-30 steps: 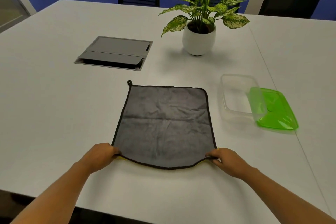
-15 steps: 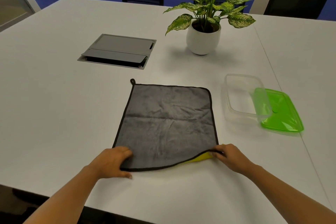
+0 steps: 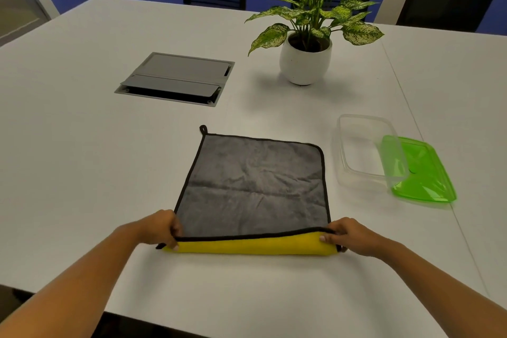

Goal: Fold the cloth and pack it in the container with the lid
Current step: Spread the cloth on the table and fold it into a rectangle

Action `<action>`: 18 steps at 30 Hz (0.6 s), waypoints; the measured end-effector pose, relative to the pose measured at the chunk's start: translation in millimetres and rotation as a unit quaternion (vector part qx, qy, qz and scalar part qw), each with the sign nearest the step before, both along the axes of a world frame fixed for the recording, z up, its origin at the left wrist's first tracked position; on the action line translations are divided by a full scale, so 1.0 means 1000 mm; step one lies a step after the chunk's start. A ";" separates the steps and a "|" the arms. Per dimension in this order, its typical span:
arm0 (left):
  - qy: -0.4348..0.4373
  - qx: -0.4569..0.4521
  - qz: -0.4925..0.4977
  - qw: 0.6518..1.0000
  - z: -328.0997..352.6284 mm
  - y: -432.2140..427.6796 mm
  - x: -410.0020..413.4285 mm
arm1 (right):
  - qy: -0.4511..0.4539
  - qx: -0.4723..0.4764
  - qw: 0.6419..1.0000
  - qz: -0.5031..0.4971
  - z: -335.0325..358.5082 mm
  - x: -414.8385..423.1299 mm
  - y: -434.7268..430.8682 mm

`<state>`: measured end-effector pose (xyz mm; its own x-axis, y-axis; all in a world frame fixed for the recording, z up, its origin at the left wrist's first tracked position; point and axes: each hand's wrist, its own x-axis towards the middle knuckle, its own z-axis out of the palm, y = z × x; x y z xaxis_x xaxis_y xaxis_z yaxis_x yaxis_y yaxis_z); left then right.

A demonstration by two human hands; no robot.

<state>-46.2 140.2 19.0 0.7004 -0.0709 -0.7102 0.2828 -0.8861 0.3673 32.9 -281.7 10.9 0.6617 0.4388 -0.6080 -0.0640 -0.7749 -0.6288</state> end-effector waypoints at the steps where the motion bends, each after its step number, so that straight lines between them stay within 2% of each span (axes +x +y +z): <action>1: 0.036 -0.016 0.013 0.999 0.007 0.002 0.003 | 0.019 -0.007 1.000 0.017 0.003 0.002 0.000; 5: 0.161 -0.058 0.041 0.984 0.032 0.006 0.019 | 0.070 -0.014 0.997 0.038 0.019 0.014 -0.001; 8: 0.172 -0.081 0.044 0.981 0.052 0.009 0.036 | 0.104 0.002 0.994 0.017 0.033 0.028 -0.003; 13: 0.048 -0.096 0.105 0.989 0.074 0.016 0.074 | 0.054 0.006 0.998 -0.041 0.048 0.058 -0.006; 18: -0.120 -0.063 0.139 0.981 0.075 0.013 0.111 | -0.119 -0.036 0.987 -0.103 0.053 0.085 0.008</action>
<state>65.1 153.0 93.9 0.8507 0.0698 -0.5211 0.3995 -0.7302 0.5543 118.0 -273.5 63.7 0.8607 0.2415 -0.4482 -0.0815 -0.8037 -0.5895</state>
